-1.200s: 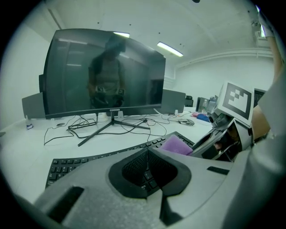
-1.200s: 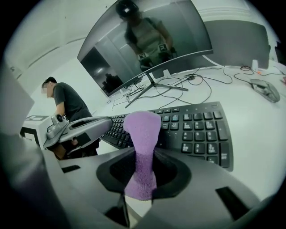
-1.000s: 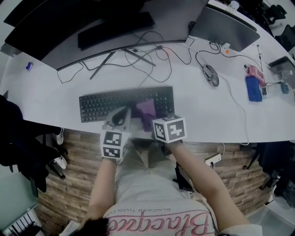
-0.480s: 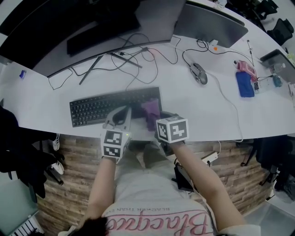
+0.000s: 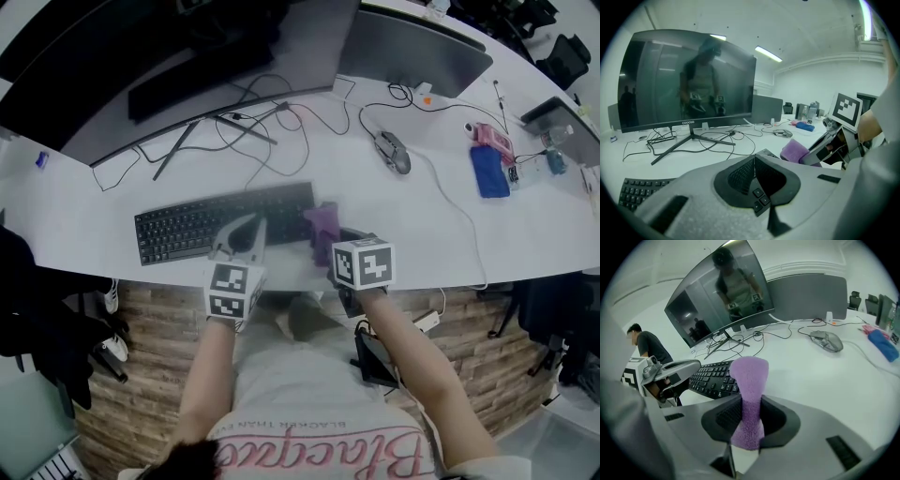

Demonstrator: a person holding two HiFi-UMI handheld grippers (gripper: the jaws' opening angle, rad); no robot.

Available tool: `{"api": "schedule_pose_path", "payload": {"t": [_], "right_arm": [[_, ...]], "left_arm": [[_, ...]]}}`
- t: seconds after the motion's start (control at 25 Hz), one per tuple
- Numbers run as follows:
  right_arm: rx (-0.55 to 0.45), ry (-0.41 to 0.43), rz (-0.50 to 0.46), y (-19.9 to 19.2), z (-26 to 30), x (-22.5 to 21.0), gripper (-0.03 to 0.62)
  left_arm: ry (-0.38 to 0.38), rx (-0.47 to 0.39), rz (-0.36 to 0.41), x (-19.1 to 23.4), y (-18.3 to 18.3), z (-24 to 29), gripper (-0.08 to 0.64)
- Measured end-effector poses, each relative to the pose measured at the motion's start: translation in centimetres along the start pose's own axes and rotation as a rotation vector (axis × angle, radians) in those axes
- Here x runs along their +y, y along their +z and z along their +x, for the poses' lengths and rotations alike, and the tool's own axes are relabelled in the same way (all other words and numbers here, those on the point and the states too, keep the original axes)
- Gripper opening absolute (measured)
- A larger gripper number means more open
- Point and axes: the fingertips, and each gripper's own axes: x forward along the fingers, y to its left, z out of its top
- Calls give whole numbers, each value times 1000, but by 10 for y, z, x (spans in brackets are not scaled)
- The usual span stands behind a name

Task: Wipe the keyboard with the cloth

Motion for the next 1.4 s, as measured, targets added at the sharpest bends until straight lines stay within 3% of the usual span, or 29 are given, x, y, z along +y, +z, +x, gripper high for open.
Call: {"api": "schedule_pose_path", "payload": {"t": [0.32,0.56,0.8,1.4], "right_arm": [[-73,-55,27,21,-26,-23,87],[-170,-32,20,47,-45,-8,87],[-272,29,-35,78,-60,30,87],[-552,199,-318,163,-104,176,87]], "left_arm": [[11,-34,6,6,15,-3,8],[23,-94,17,17,38,-16,6],[50,-171,41,32,69,-36,8],[141,-382,103,72,147,-112,8]]}}
